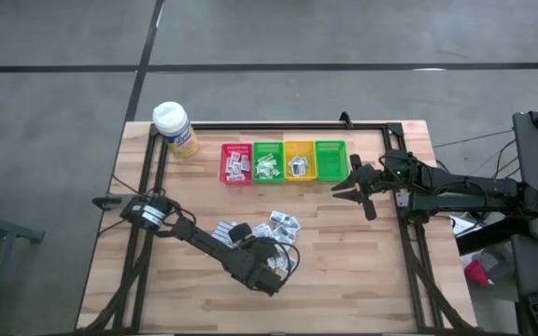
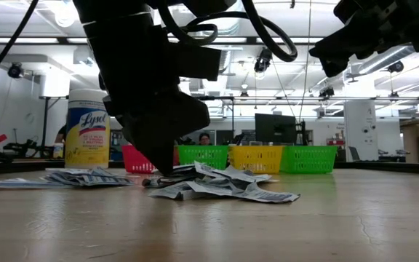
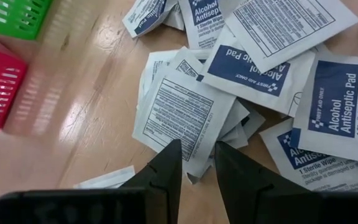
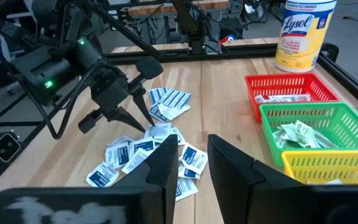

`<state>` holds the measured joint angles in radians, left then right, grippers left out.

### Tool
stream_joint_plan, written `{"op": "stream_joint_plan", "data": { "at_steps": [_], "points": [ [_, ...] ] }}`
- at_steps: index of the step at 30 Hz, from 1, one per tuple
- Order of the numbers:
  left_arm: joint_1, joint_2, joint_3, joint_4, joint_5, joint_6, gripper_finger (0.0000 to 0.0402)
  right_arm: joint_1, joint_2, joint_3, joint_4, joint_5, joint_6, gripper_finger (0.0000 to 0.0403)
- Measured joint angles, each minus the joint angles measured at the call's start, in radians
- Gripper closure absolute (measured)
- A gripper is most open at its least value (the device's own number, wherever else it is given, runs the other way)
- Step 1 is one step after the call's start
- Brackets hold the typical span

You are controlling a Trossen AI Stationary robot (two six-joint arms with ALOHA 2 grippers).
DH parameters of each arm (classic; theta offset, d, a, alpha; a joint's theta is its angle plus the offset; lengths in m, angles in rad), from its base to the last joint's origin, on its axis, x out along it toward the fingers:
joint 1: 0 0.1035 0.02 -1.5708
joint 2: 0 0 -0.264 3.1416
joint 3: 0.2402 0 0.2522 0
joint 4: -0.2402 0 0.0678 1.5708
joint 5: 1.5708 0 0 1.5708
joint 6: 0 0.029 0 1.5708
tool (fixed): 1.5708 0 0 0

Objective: Pick & Place First Aid Supplies
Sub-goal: Put the alcohol pad into the yellow bin

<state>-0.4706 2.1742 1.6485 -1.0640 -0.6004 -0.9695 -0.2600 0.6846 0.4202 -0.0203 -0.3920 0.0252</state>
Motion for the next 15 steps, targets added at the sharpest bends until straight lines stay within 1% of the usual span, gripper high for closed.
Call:
{"op": "stream_joint_plan", "data": {
  "at_steps": [3,6,15],
  "points": [
    [0.001,0.000,0.000,-0.003,0.000,0.000,0.0306,0.000,0.000,0.000,0.000,0.000,0.000,0.0328],
    [0.004,0.000,-0.002,-0.010,0.000,0.000,0.0315,0.000,0.000,0.000,0.000,0.000,-0.002,0.0333],
    [0.026,0.000,-0.041,0.000,0.003,-0.002,0.0387,0.000,0.000,0.000,0.000,0.000,-0.002,0.0325]
  ]
}}
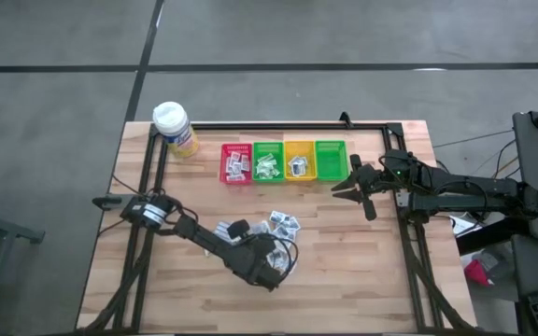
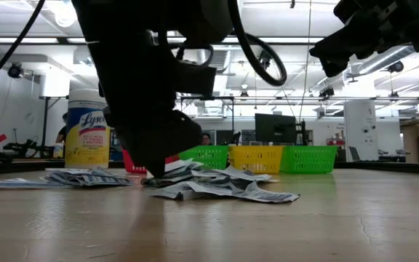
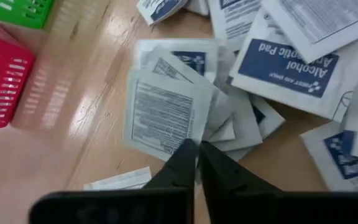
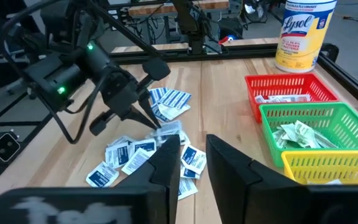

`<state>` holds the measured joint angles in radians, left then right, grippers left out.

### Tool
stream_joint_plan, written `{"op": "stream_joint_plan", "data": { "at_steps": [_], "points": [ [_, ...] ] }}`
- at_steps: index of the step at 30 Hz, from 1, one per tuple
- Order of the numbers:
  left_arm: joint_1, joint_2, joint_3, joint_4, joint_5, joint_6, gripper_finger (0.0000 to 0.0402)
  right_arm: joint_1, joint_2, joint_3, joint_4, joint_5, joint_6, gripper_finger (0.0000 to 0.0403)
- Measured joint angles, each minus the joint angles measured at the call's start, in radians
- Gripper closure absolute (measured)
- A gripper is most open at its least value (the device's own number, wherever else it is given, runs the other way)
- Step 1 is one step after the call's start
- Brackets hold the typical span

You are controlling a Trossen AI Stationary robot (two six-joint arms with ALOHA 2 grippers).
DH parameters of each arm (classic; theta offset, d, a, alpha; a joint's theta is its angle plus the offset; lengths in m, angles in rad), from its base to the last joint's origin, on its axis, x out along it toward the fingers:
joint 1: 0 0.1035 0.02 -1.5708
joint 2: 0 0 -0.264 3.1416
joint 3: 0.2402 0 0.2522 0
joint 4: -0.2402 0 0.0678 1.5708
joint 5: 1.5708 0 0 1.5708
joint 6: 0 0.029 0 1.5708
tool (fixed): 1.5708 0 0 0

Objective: Pick & Place First Aid Supplies
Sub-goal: Put the alcohol pad into the yellow bin

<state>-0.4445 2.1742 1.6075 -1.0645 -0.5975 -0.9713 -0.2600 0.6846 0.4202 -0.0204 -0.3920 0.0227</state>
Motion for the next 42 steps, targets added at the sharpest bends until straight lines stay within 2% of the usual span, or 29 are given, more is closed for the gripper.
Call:
{"op": "stream_joint_plan", "data": {
  "at_steps": [5,13,24,30,35,42],
  "points": [
    [0.012,0.000,0.001,-0.016,0.005,-0.001,0.0399,0.000,0.000,0.000,0.000,0.000,0.000,0.0318],
    [0.011,-0.013,0.066,-0.194,-0.002,-0.055,0.0401,0.000,0.000,0.000,0.000,0.000,-0.001,0.0315],
    [0.005,-0.048,0.060,-0.194,-0.015,-0.084,0.0401,0.000,0.000,0.000,0.000,0.000,-0.007,0.0335],
    [0.005,-0.048,0.059,-0.225,-0.013,-0.087,0.0399,0.000,0.000,0.000,0.000,0.000,-0.009,0.0328],
    [0.005,-0.048,0.058,-0.269,0.005,-0.117,0.0369,0.000,0.000,0.000,0.000,0.000,-0.017,0.0320],
    [0.005,-0.048,0.058,-0.297,0.010,-0.218,0.0292,0.000,0.000,0.000,0.000,0.000,-0.027,0.0314]
  ]
}}
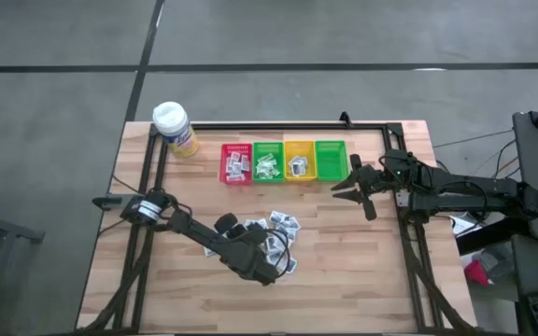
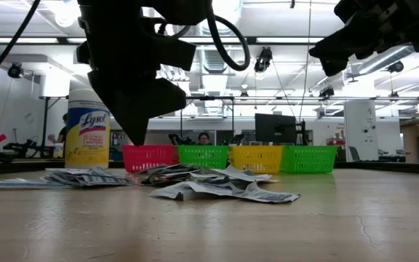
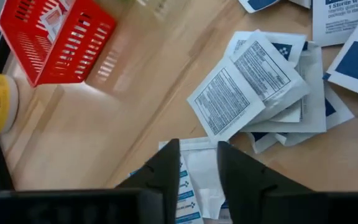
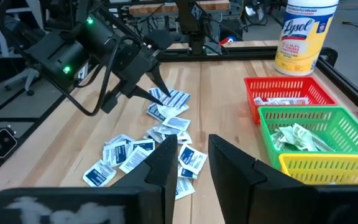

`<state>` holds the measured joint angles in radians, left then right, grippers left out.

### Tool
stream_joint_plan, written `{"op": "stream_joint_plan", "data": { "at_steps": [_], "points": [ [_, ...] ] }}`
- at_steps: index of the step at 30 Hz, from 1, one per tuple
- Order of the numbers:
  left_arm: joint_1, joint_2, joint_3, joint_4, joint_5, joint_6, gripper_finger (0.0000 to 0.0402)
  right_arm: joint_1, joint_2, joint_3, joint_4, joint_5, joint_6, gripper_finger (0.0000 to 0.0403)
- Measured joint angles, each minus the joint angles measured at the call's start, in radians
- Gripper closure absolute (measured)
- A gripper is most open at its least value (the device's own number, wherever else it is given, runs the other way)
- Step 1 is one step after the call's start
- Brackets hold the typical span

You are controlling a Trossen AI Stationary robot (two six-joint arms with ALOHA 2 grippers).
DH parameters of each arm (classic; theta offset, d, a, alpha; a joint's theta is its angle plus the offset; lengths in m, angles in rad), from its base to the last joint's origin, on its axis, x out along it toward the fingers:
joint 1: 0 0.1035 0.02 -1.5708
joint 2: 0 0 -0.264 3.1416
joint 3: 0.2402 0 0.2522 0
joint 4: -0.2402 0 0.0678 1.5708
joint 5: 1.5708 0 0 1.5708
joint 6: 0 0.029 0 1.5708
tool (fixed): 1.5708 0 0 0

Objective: Pick & Place First Aid Supplies
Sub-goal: Put the alcohol pad into the yellow bin

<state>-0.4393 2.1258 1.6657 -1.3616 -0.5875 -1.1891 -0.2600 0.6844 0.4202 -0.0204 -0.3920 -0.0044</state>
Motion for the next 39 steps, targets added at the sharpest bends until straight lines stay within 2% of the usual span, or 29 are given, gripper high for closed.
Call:
{"op": "stream_joint_plan", "data": {
  "at_steps": [7,12,17,20,22,29,32,39],
  "points": [
    [0.000,0.000,0.000,0.003,0.001,0.042,0.0238,0.000,0.000,0.000,0.000,0.000,0.000,0.0326],
    [0.000,-0.019,0.003,0.008,0.001,0.142,0.0236,0.000,0.000,0.000,0.000,0.000,0.000,0.0335],
    [0.000,-0.096,0.001,0.051,0.001,0.201,0.0236,0.000,0.000,0.000,0.000,0.000,0.000,0.0330],
    [0.000,-0.157,-0.017,0.144,0.001,0.223,0.0236,0.000,0.000,0.000,0.000,0.000,0.000,0.0325],
    [0.000,-0.193,-0.042,0.261,0.014,0.242,0.0236,0.000,0.000,0.000,0.000,0.000,0.000,0.0322],
    [-0.003,-0.266,-0.218,0.679,0.253,0.308,0.0236,0.000,0.000,0.000,0.002,0.000,0.020,0.0314],
    [-0.004,-0.266,-0.297,0.807,0.340,0.288,0.0236,0.000,0.000,0.000,0.002,0.000,0.029,0.0315],
    [-0.002,-0.265,-0.355,0.890,0.321,0.273,0.0236,0.000,0.000,0.000,0.003,0.000,0.054,0.0328]
  ]
}}
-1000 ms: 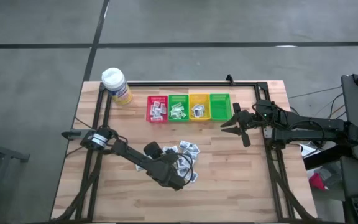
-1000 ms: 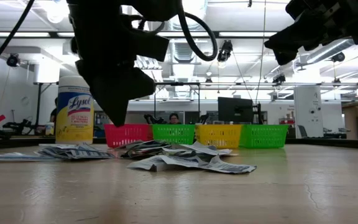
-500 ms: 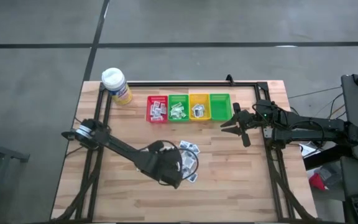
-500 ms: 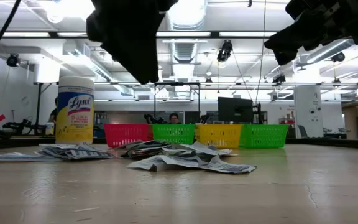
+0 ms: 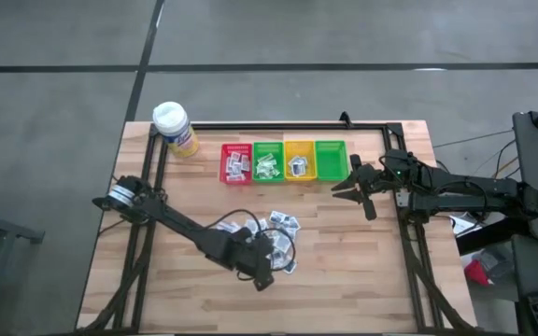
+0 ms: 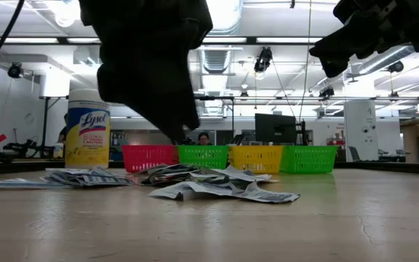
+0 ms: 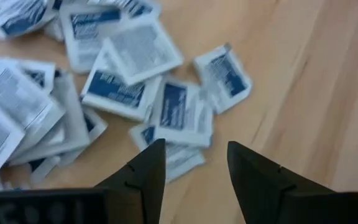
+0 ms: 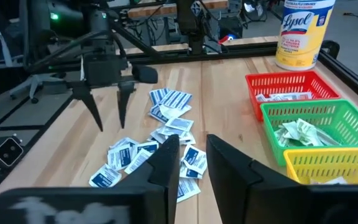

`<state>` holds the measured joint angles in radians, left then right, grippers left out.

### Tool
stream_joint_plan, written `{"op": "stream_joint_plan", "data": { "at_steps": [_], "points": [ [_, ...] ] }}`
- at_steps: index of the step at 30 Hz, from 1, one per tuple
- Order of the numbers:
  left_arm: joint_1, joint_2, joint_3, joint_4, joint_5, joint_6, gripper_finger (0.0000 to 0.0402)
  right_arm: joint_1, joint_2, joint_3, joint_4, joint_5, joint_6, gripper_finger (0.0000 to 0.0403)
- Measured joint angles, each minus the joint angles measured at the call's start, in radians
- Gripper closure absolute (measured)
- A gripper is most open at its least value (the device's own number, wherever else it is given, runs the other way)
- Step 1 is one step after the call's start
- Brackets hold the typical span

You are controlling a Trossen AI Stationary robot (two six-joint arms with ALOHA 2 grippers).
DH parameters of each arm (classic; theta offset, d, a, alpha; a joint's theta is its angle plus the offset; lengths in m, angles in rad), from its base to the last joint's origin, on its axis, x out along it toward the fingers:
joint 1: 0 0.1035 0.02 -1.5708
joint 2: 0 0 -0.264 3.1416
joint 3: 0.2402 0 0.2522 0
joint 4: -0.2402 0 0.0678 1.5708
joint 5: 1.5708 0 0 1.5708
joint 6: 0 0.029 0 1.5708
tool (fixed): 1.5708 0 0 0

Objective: Pick & Place First Aid Supplies
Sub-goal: Put the alcohol pad into the yellow bin

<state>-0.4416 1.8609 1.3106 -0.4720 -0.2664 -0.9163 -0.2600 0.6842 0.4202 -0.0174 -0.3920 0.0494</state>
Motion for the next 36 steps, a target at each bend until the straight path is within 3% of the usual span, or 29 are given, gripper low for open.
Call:
{"op": "stream_joint_plan", "data": {
  "at_steps": [4,13,21,26,32,36],
  "points": [
    [0.003,0.003,0.000,0.068,-0.004,0.044,0.0236,0.000,0.000,0.000,0.001,0.000,0.003,0.0335],
    [0.045,0.003,0.002,0.132,0.041,0.340,0.0236,0.000,0.000,0.000,0.001,0.000,0.003,0.0323],
    [0.062,0.014,0.027,0.140,0.060,0.331,0.0239,0.000,0.000,0.000,0.000,0.000,0.003,0.0314],
    [0.062,0.114,0.155,0.094,0.073,0.343,0.0239,0.000,0.000,0.000,-0.001,0.000,-0.001,0.0317],
    [0.078,0.269,0.391,-0.199,0.047,0.263,0.0239,0.000,0.000,0.000,-0.002,0.000,-0.001,0.0330],
    [0.081,0.316,0.485,-0.184,0.027,0.260,0.0239,0.000,0.000,0.000,-0.002,0.000,-0.006,0.0335]
  ]
}}
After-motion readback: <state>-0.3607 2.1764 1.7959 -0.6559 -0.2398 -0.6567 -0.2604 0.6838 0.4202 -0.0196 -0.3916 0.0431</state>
